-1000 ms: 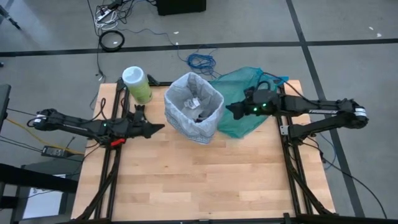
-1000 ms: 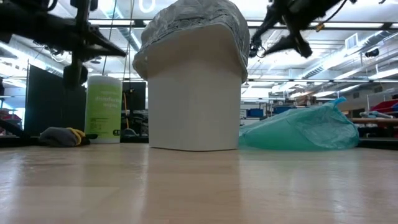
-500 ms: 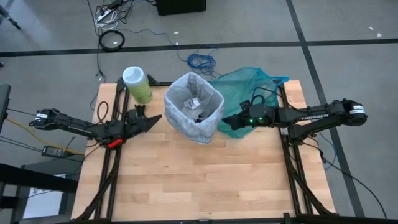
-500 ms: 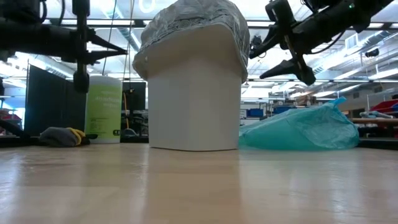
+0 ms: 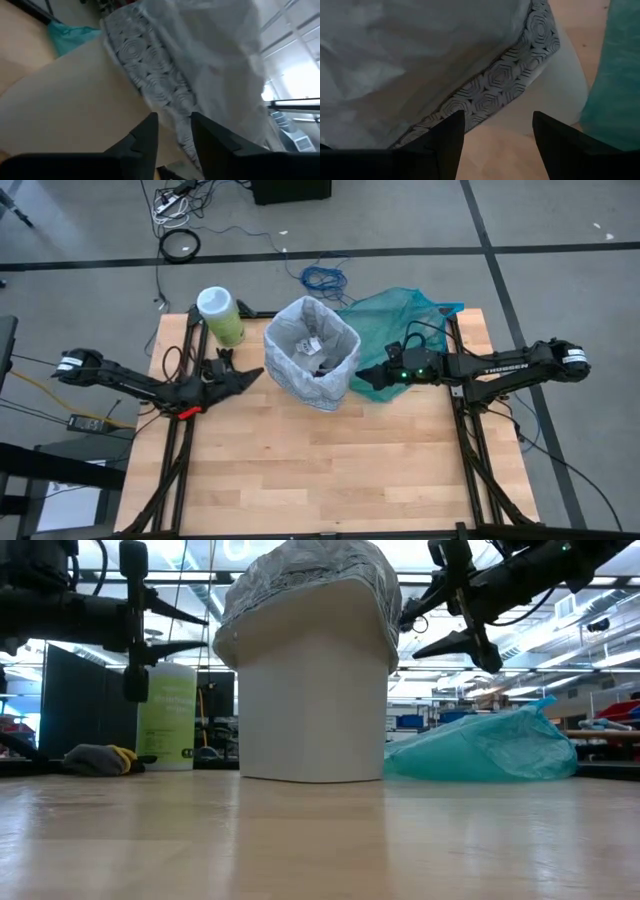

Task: Place trash/remove bag and relplace
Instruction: Remove the light blue trash bag from the trash bin

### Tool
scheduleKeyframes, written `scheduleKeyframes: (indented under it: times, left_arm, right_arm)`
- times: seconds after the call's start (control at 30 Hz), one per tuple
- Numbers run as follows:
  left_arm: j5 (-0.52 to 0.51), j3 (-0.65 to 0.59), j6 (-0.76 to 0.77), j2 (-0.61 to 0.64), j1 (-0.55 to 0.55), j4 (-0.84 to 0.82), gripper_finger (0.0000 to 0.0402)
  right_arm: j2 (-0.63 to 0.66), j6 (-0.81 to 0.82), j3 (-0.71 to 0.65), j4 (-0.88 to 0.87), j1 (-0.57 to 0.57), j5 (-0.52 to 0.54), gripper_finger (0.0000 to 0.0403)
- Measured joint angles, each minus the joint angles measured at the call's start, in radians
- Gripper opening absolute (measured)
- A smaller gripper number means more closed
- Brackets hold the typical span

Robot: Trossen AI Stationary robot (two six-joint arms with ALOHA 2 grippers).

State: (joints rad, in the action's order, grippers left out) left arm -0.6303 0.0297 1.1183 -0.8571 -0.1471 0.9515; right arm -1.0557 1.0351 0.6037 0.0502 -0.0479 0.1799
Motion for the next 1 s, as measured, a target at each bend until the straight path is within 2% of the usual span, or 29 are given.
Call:
scheduleKeyframes:
  times: [0.17, 0.4, 0.7, 1.0]
  left_arm:
    - [-0.002, 0.000, -0.012, -0.087, 0.000, 0.128, 0.0154]
    - [-0.004, 0.000, 0.017, -0.216, 0.000, 0.230, 0.0167]
    - [-0.121, 0.000, 0.013, -0.325, 0.003, 0.412, 0.0168]
    - [-0.076, 0.093, 0.031, -0.481, 0.003, 0.444, 0.0168]
  right_arm:
    - [0.000, 0.000, 0.000, 0.002, 0.000, 0.000, 0.0225]
    - [0.000, -0.010, 0.000, 0.021, 0.000, 0.000, 0.0225]
    - [0.000, -0.018, 0.000, 0.047, 0.000, -0.001, 0.0222]
    - [0.000, -0.025, 0.000, 0.046, 0.000, 0.000, 0.0221]
